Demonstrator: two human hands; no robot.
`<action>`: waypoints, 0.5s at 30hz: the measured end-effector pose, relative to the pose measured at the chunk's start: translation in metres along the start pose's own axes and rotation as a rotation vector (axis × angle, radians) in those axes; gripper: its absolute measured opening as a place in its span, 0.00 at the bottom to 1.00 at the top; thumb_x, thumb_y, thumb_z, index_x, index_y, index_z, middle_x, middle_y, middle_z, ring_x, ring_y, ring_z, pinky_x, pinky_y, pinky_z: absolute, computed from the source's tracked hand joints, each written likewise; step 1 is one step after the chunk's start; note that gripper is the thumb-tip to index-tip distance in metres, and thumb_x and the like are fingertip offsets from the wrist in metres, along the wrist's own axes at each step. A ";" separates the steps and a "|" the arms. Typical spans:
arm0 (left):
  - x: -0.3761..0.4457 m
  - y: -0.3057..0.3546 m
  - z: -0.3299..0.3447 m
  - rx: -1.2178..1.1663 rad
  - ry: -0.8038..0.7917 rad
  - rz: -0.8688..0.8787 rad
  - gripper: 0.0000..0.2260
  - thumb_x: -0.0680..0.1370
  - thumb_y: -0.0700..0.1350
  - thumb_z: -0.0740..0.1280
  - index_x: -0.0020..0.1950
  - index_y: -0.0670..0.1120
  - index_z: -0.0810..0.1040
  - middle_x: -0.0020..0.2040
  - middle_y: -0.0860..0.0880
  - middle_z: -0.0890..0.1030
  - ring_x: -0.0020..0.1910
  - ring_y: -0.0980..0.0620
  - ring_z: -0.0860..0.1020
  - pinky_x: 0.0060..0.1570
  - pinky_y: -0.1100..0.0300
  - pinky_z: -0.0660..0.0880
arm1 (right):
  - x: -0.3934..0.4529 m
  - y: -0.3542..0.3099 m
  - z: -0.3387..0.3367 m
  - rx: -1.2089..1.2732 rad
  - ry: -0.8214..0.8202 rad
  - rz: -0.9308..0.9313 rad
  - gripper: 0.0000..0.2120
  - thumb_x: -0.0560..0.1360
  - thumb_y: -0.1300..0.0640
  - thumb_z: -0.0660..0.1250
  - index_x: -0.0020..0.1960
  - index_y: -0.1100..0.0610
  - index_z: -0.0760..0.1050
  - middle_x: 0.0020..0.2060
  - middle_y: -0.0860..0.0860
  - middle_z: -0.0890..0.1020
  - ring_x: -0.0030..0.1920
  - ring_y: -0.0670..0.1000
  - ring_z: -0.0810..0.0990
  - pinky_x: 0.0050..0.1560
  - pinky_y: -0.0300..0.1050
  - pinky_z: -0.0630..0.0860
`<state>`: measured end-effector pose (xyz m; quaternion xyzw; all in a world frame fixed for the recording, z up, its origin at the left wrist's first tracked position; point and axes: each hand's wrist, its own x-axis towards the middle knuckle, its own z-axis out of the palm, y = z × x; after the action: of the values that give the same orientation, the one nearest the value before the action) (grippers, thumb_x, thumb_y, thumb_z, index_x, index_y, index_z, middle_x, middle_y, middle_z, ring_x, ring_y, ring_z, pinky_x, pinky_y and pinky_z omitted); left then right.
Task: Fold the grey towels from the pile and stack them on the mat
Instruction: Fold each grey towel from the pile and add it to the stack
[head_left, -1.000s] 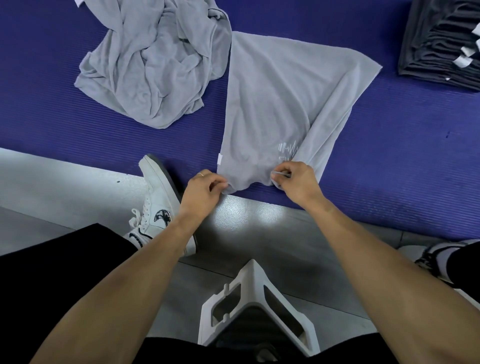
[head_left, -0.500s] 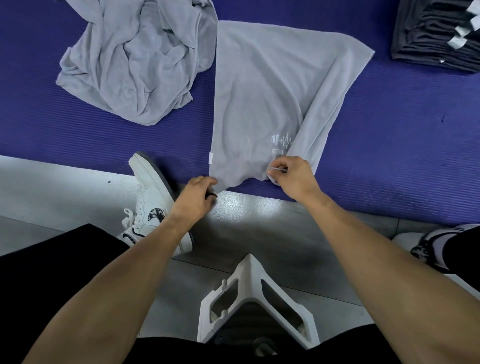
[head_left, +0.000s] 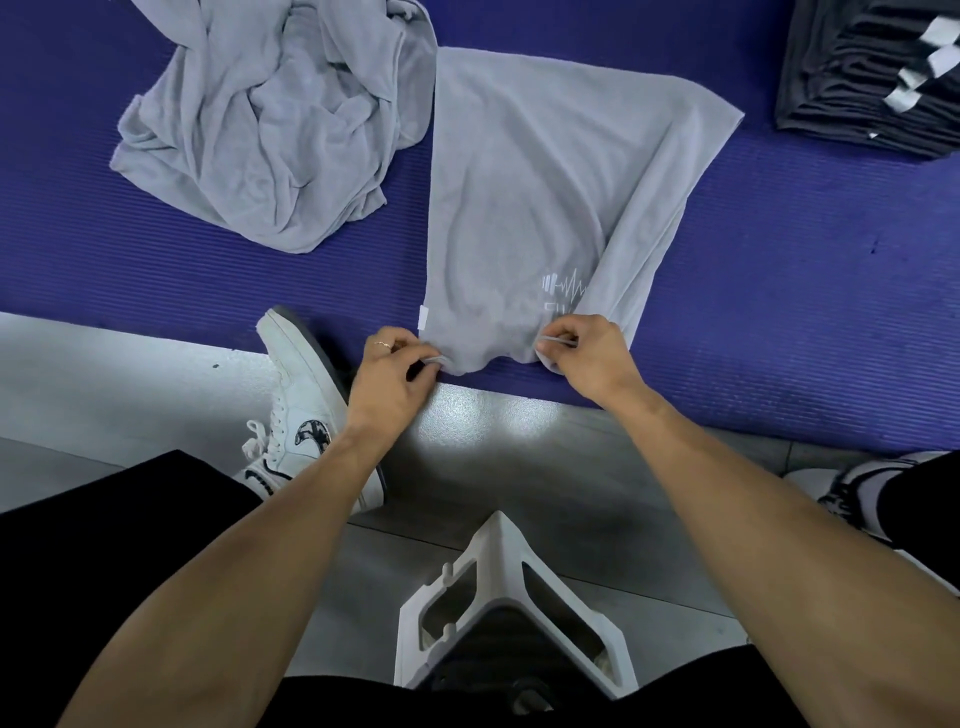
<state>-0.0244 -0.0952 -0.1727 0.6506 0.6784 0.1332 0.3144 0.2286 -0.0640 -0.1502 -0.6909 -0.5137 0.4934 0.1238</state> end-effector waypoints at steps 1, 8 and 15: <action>0.002 0.004 -0.003 -0.017 0.016 -0.001 0.08 0.77 0.43 0.71 0.55 0.45 0.84 0.56 0.49 0.76 0.59 0.51 0.71 0.56 0.63 0.68 | -0.001 -0.002 -0.001 0.004 -0.001 -0.002 0.04 0.78 0.58 0.69 0.44 0.53 0.81 0.38 0.44 0.81 0.40 0.40 0.79 0.41 0.27 0.70; 0.025 0.067 -0.044 -0.172 0.069 0.082 0.07 0.78 0.43 0.69 0.55 0.43 0.82 0.51 0.54 0.79 0.55 0.55 0.75 0.56 0.68 0.67 | -0.011 -0.031 -0.028 0.043 0.124 -0.061 0.03 0.79 0.56 0.68 0.46 0.54 0.77 0.36 0.46 0.81 0.37 0.41 0.79 0.36 0.27 0.71; 0.032 0.144 -0.102 -0.397 0.044 0.212 0.05 0.78 0.42 0.70 0.47 0.52 0.82 0.43 0.62 0.83 0.45 0.64 0.80 0.50 0.70 0.73 | -0.053 -0.080 -0.098 0.101 0.319 -0.177 0.05 0.79 0.55 0.68 0.45 0.54 0.76 0.36 0.49 0.79 0.34 0.45 0.76 0.36 0.36 0.73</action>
<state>0.0309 -0.0235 -0.0179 0.6405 0.5735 0.3105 0.4055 0.2615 -0.0394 -0.0189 -0.7054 -0.5208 0.3900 0.2813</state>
